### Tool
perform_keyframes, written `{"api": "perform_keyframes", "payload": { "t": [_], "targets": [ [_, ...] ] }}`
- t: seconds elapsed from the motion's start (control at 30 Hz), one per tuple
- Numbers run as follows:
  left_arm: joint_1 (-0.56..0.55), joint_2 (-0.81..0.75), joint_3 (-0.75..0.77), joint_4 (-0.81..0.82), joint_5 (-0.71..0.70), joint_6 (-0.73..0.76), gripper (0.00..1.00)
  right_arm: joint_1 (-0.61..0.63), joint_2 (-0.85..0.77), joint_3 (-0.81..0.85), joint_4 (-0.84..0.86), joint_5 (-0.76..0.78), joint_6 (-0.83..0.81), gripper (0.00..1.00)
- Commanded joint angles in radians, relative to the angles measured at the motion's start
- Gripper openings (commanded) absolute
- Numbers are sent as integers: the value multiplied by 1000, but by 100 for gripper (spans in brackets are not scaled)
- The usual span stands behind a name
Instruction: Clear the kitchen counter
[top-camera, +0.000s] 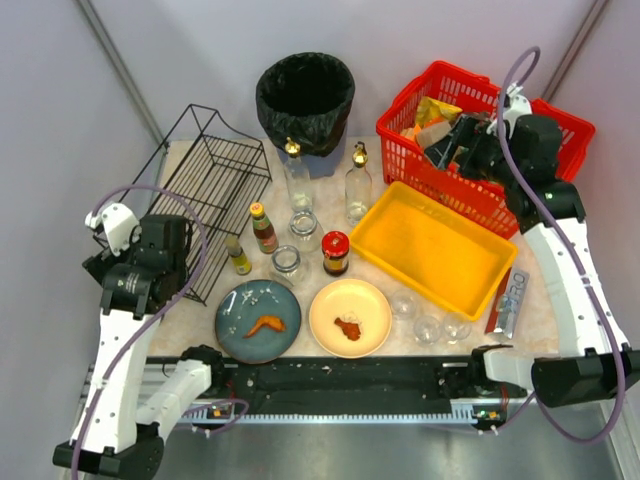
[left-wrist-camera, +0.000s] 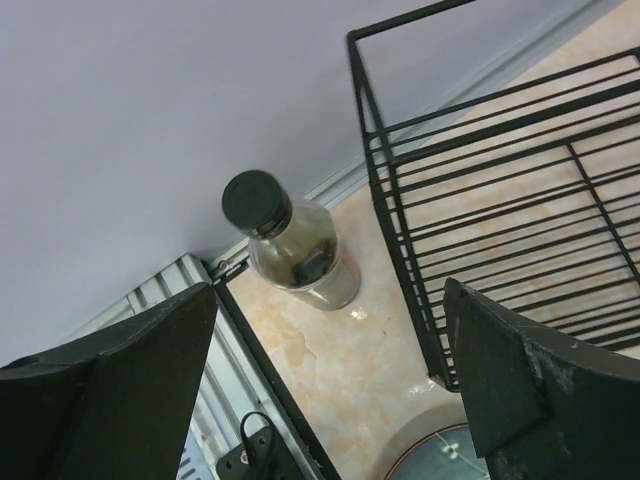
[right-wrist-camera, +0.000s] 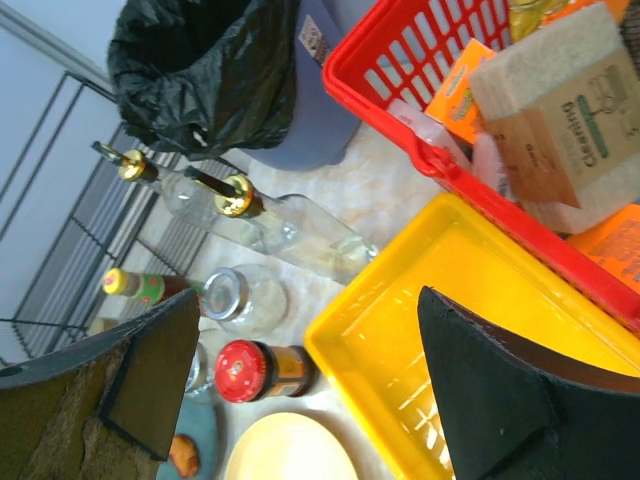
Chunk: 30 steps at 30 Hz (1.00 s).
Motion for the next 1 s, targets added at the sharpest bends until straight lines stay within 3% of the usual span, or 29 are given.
{"api": "perform_keyframes", "payload": {
  "t": [0.0, 0.3, 0.4, 0.53, 0.73, 0.97],
  "targets": [
    [8, -54, -76, -28, -124, -155, 99, -5, 30, 122, -7, -102, 52, 88],
    [43, -38, -228, -20, -294, -280, 95, -6, 50, 136, -18, -211, 169, 86],
    [71, -42, -277, 119, -327, -171, 94, 0, 51, 118, -20, -221, 189, 85],
    [201, -79, -328, 391, -163, 79, 93, 3, 48, 96, -21, -211, 206, 84],
    [361, -76, -351, 546, -10, 205, 93, 6, 60, 105, -24, -196, 212, 84],
    [375, -18, -318, 590, 52, 227, 91, 4, 91, 141, -35, -188, 203, 83]
  ]
}}
